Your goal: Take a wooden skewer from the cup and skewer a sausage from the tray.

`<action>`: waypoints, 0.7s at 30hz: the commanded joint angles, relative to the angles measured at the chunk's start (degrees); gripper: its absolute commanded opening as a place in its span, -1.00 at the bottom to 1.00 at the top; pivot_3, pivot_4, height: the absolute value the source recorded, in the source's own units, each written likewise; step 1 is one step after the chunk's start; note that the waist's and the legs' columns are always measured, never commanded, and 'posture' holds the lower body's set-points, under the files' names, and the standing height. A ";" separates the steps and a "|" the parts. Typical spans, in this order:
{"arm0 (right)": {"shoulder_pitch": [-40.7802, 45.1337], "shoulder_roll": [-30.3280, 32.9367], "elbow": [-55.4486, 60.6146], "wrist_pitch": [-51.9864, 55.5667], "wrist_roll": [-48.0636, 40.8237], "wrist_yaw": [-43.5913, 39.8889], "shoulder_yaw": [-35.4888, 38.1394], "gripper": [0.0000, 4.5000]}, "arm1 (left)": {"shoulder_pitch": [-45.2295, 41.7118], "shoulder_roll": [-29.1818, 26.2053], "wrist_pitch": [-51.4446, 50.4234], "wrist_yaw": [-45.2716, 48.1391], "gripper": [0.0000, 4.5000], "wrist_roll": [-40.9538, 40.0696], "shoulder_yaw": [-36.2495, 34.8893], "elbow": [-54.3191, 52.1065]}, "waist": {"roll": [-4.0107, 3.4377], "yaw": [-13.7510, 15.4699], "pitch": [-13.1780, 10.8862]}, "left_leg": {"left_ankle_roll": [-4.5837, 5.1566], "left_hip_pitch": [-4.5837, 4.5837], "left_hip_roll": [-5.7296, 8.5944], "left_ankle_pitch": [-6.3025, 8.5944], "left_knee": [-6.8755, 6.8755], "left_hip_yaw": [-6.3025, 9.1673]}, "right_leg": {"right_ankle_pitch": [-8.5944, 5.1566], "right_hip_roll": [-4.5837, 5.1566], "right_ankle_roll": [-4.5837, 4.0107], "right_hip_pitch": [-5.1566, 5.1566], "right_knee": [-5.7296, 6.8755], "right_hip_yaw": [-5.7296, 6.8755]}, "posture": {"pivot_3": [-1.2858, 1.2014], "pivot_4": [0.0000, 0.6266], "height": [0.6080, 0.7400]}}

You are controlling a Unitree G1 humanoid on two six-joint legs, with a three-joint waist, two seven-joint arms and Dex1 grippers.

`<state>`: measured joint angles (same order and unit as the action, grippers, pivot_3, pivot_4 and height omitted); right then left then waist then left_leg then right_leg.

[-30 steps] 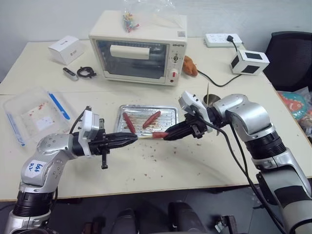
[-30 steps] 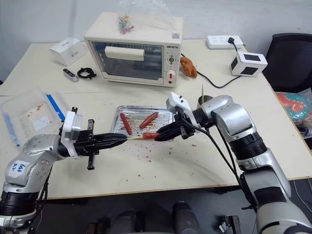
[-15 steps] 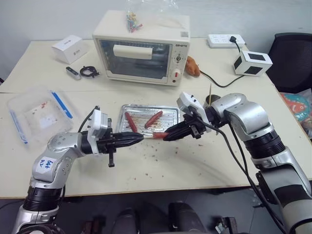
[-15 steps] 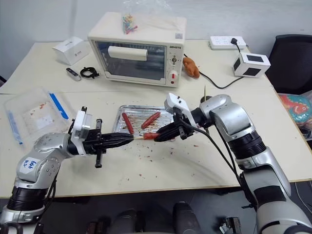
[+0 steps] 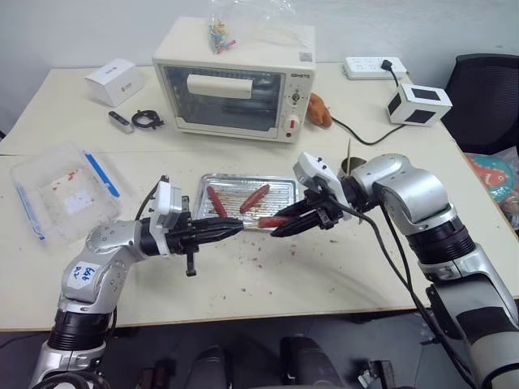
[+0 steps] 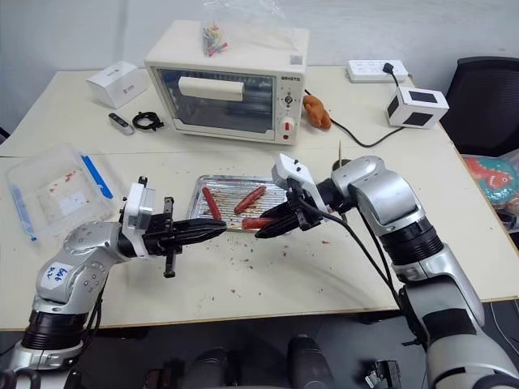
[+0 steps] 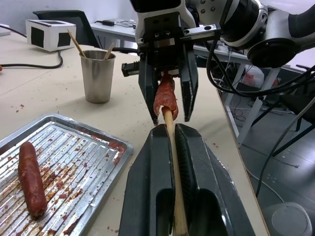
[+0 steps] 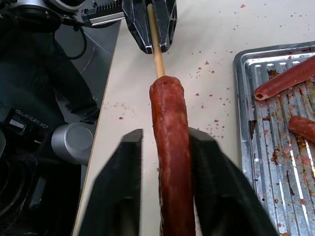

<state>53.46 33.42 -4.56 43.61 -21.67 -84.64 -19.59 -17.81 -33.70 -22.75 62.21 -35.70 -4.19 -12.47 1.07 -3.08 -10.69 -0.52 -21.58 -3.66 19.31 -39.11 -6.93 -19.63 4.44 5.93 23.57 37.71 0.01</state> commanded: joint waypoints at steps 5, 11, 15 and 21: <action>2.59 0.84 -0.67 -4.57 -0.96 -0.25 3.62 0.66 | 2.66 -0.74 3.07 0.43 -1.00 -0.15 -2.97 0.03 | 0.00 -0.03 0.00 | 0.00 0.00 -0.01 0.00 0.00 0.00 | 0.00 0.00 0.00 0.00 0.00 0.01 | 0.03 -0.52 1.00; -0.40 3.66 1.10 -10.11 -5.37 -3.86 10.63 0.99 | 6.85 -0.81 4.92 -1.59 -1.00 -0.83 -7.28 -0.60 | 0.00 0.13 0.00 | 0.01 -0.01 0.00 0.01 0.01 0.00 | 0.00 0.03 0.00 -0.01 -0.04 0.01 | 0.03 -0.52 1.00; -7.68 2.43 3.99 -18.17 -6.30 4.35 20.11 0.99 | 12.25 -0.45 4.81 -5.03 -1.00 -4.07 -15.25 -2.32 | 0.02 0.16 0.01 | 0.01 -0.01 -0.02 0.01 0.02 0.05 | 0.00 0.03 0.00 -0.05 -0.08 0.04 | 0.03 -0.52 1.00; -17.97 0.28 10.38 -26.65 -11.40 7.09 29.36 0.99 | 16.55 1.95 7.07 -14.74 -1.00 -5.19 -26.58 -1.75 | 0.01 0.09 0.01 | 0.01 0.04 -0.02 0.01 0.05 0.03 | 0.00 0.04 0.00 -0.04 -0.08 -0.01 | 0.03 -0.52 1.00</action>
<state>37.17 33.86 2.50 20.27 -31.90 -79.13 6.89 -1.56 -32.12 -17.61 50.59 -39.83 -26.72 -13.11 1.08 -2.99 -10.68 -0.51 -21.52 -3.70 19.31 -39.06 -6.89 -19.63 4.47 5.93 23.49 37.61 0.00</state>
